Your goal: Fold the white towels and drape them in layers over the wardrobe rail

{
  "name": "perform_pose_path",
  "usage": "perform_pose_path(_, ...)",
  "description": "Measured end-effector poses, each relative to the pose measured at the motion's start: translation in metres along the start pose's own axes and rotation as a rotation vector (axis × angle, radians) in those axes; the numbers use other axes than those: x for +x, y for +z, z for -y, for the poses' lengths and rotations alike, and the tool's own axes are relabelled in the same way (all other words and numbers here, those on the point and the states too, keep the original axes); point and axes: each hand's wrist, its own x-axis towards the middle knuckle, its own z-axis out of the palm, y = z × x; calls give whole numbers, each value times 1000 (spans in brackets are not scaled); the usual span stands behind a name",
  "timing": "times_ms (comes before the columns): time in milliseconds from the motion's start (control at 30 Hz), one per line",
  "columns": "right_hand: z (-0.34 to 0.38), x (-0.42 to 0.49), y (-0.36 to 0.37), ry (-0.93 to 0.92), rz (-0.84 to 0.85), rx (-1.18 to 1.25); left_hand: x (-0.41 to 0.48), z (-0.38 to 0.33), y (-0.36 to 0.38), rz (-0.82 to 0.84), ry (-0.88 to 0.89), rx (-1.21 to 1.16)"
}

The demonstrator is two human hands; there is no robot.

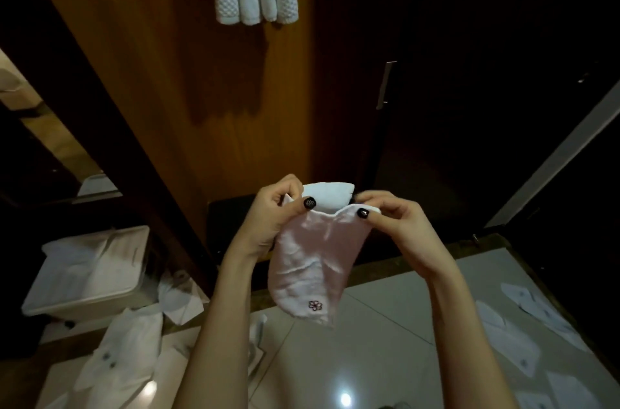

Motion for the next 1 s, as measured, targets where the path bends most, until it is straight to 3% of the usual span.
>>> perform_pose_path(233, -1, 10, 11, 35, 17, 29, -2, -4, -3, 44, -31, -248)
perform_pose_path(400, 7, 8, 14, 45, -36, -69, -3, 0, -14, -26, -37, -127)
perform_pose_path(633, 10, 6, 22, -20, -147, -395, -6, 5, -31, -150, -38, 113)
perform_pose_path(867, 12, 1, 27, -83, -229, -406, -10, -2, -33, -147, -103, 195)
perform_pose_path(1000, 11, -1, 28, -121, -224, -416, -13, -3, -29, -233, -29, 215)
